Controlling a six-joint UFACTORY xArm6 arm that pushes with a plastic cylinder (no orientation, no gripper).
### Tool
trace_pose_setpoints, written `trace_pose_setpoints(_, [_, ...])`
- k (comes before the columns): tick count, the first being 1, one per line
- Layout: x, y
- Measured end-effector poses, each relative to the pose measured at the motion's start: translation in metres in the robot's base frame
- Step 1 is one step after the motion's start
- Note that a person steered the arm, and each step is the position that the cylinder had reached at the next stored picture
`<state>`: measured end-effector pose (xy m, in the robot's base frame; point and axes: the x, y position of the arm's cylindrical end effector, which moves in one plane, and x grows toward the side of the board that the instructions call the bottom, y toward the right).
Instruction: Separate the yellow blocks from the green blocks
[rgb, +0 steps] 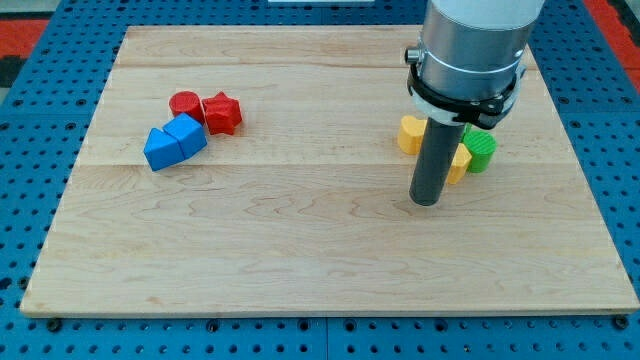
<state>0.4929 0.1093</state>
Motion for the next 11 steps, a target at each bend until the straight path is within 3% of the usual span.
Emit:
trace_pose_setpoints(6, [0.002, 0.001])
trace_pose_setpoints(10, [0.003, 0.057])
trace_pose_setpoints(11, [0.007, 0.116])
